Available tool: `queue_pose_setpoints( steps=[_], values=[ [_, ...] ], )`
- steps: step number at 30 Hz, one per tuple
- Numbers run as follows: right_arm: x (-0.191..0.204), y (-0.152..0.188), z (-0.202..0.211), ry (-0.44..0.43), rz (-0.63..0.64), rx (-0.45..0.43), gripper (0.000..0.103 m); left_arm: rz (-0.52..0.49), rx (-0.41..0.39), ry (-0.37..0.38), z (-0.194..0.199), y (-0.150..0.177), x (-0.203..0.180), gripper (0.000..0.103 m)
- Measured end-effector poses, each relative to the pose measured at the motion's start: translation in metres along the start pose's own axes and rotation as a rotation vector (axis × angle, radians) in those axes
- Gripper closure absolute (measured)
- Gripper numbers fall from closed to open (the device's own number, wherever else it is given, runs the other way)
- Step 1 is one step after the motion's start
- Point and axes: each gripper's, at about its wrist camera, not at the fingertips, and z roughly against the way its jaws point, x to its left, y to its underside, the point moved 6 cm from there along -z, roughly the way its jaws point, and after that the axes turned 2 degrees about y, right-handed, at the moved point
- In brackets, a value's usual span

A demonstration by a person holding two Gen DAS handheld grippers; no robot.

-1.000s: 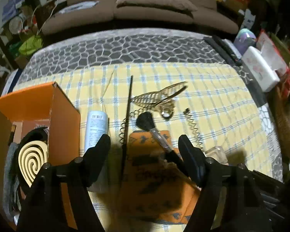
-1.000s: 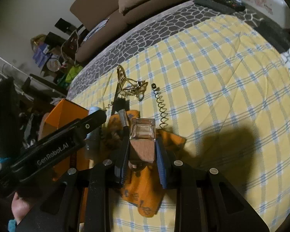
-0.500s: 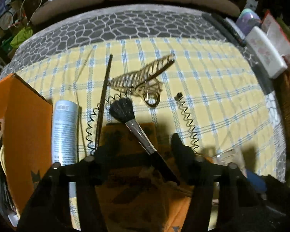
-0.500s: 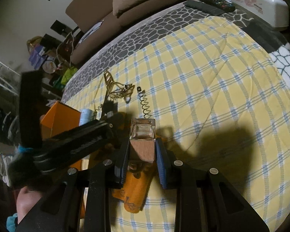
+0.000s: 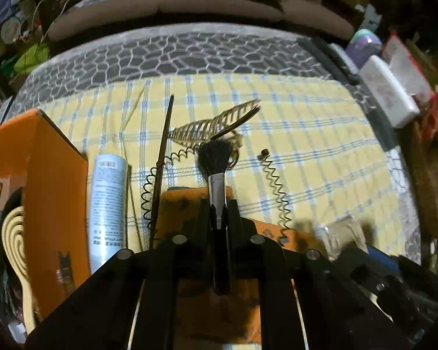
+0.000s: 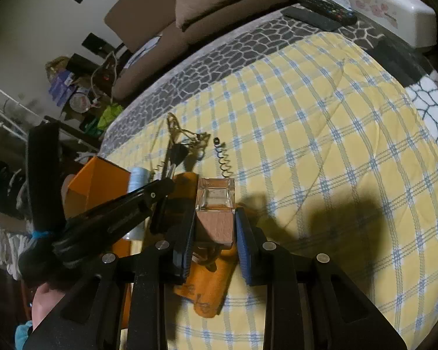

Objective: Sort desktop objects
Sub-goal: 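Grasp the black-bristled makeup brush with the left gripper, then carry the perfume bottle and makeup brush into the orange box and release both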

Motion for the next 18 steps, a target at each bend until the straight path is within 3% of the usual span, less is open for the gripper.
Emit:
queue_pose_setpoints(
  steps=[10,18],
  values=[
    [0.049,-0.007,0.043,-0.069,0.068,-0.087,0.077,0.008,-0.133,0.155,0.096,0.008,0.01,0.092],
    [0.111,-0.004,0.088,-0.145,0.146,-0.158,0.077,0.034,-0.25,0.191,0.181,0.035,0.059,0.092]
  ],
)
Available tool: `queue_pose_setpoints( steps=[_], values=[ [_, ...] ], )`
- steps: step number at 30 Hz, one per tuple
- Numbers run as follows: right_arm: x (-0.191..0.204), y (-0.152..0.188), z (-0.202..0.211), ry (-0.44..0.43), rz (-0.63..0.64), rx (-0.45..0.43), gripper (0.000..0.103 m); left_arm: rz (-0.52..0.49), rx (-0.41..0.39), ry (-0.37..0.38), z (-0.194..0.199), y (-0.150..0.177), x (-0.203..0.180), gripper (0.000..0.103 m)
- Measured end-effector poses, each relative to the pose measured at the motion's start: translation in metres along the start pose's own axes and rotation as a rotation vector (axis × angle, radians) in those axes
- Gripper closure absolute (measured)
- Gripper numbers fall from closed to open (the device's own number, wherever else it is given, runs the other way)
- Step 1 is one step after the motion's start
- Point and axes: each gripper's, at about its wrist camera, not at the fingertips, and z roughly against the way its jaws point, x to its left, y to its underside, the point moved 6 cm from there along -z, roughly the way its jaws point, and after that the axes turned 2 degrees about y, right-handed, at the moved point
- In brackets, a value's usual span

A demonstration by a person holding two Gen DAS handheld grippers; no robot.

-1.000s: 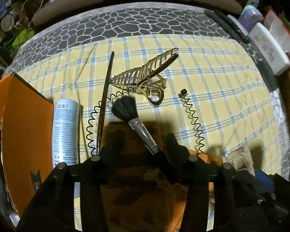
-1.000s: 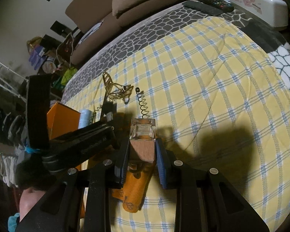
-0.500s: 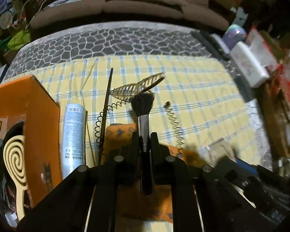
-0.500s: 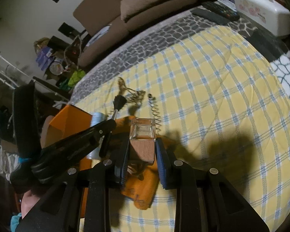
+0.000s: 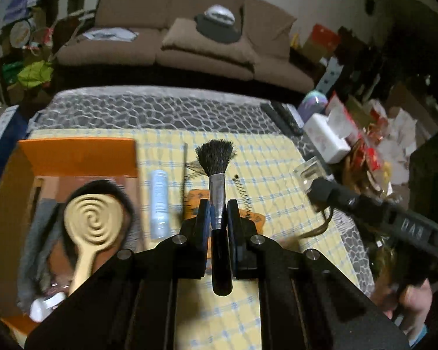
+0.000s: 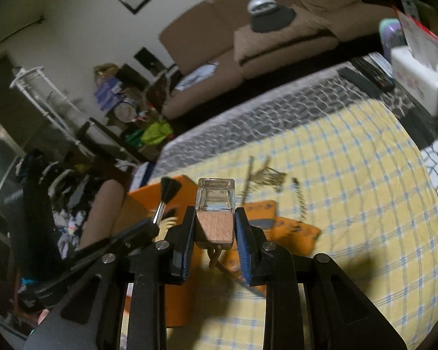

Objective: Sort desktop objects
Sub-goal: 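Carry the perfume bottle and makeup brush into the orange box and release both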

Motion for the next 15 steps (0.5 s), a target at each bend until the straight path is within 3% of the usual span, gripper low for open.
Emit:
queue_pose_setpoints(
  steps=[8,15],
  values=[
    [0.077,0.011,-0.001,-0.105,0.071,0.01,0.077,0.017,-0.071,-0.081,0.061,0.022,0.064,0.092],
    [0.131,0.049,-0.043,-0.145,0.115,0.098,0.077,0.065,-0.05,-0.109,0.069,0.054,0.118,0.092]
  ],
)
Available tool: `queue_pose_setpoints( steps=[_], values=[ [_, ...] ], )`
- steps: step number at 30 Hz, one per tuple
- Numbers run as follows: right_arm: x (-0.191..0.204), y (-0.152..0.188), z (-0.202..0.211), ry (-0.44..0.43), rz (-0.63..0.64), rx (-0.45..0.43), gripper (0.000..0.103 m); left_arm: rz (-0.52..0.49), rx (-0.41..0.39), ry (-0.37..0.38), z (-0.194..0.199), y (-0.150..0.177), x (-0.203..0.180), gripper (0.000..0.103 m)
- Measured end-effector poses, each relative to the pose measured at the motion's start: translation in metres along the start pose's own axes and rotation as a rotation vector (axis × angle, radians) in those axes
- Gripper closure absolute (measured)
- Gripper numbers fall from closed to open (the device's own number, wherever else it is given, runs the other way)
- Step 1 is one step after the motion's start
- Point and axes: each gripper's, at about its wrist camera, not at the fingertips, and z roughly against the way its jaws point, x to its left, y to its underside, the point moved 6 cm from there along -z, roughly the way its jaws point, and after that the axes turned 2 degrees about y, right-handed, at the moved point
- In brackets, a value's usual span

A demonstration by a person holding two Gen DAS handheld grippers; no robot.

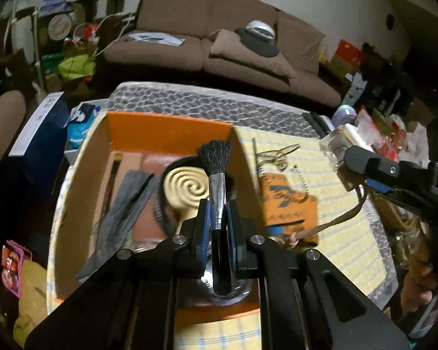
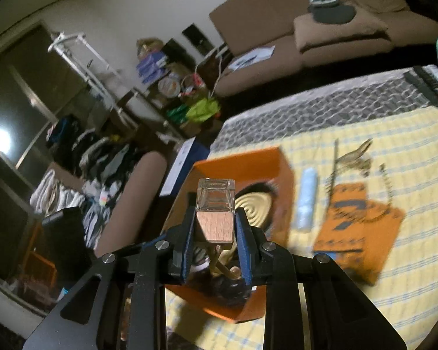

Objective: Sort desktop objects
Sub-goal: 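Carry the perfume bottle and makeup brush into the orange box and release both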

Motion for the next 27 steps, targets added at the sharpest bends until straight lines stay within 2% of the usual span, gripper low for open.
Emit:
queue_pose_setpoints(
  steps=[9,16,20,27],
  values=[
    [0.036,0.029,-0.063,-0.012,0.041,0.09,0.077,0.087,-0.046,-0.069,0.008,0.008,0.064,0.092],
    [0.047,0.041,-0.12,0.001,0.046,0.154,0.077,0.183,-0.058,-0.039,0.009,0.014,0.104,0.092],
    [0.046,0.054,-0.156,0.041,0.065,0.213,0.077,0.194,-0.054,-0.026,0.008,0.014,0.111,0.092],
    [0.042,0.074,-0.198,0.164,0.136,0.308,0.077,0.182,-0.009,-0.033,-0.003,0.02,0.114,0.092]
  ],
)
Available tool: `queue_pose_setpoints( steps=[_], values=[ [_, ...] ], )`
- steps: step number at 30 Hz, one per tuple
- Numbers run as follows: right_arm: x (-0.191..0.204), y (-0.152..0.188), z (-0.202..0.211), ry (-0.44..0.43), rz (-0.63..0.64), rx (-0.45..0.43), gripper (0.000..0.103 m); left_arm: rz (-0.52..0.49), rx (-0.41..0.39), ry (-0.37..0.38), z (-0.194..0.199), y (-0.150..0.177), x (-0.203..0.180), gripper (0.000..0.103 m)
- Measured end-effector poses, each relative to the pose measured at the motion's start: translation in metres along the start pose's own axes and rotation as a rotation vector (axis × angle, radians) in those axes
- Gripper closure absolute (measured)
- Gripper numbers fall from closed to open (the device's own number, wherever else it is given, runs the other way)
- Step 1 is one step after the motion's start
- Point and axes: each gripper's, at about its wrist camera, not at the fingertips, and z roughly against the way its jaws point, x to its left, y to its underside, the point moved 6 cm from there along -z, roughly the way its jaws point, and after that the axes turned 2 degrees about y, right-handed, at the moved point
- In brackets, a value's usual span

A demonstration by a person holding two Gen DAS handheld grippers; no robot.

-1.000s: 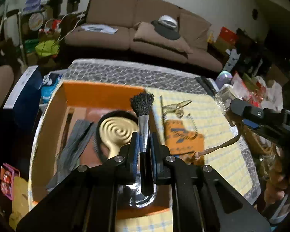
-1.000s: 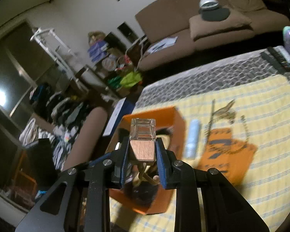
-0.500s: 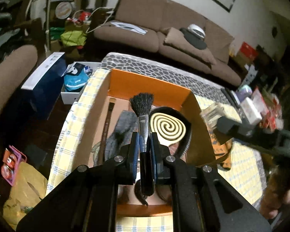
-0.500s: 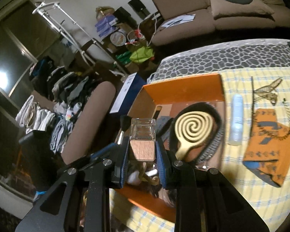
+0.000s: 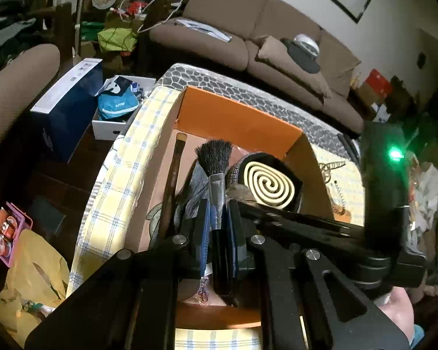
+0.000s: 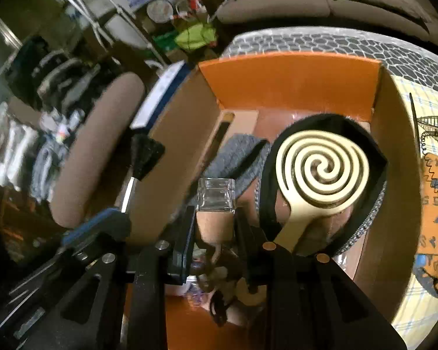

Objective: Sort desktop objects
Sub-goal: 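Carry the perfume bottle and makeup brush into the orange box and release both, then withdraw both grippers from the box back over the table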

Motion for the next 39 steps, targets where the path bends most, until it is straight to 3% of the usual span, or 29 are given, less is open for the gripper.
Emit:
queue_pose_setpoints(
  steps=[8,11,21,30,39],
  values=[
    [-0.01,0.003,-0.021,0.048,-0.012,0.07,0.072,-0.008,0.027,-0.011,-0.007,0.004,0.0,0.092],
    [-0.011,-0.002,-0.017,0.079,-0.002,0.052,0.066,-0.013,0.038,-0.016,-0.011,0.005,0.001,0.092],
    [-0.027,-0.01,0.033,0.089,-0.023,-0.033,0.06,-0.056,0.075,-0.048,-0.028,0.006,-0.005,0.092],
    [-0.045,-0.006,0.067,0.104,-0.027,-0.079,0.057,-0.121,0.125,-0.148,-0.053,0.011,-0.01,0.092],
    [-0.083,-0.004,0.088,0.124,-0.07,-0.107,0.056,-0.109,0.171,-0.179,-0.071,0.018,-0.007,0.088]
  ],
)
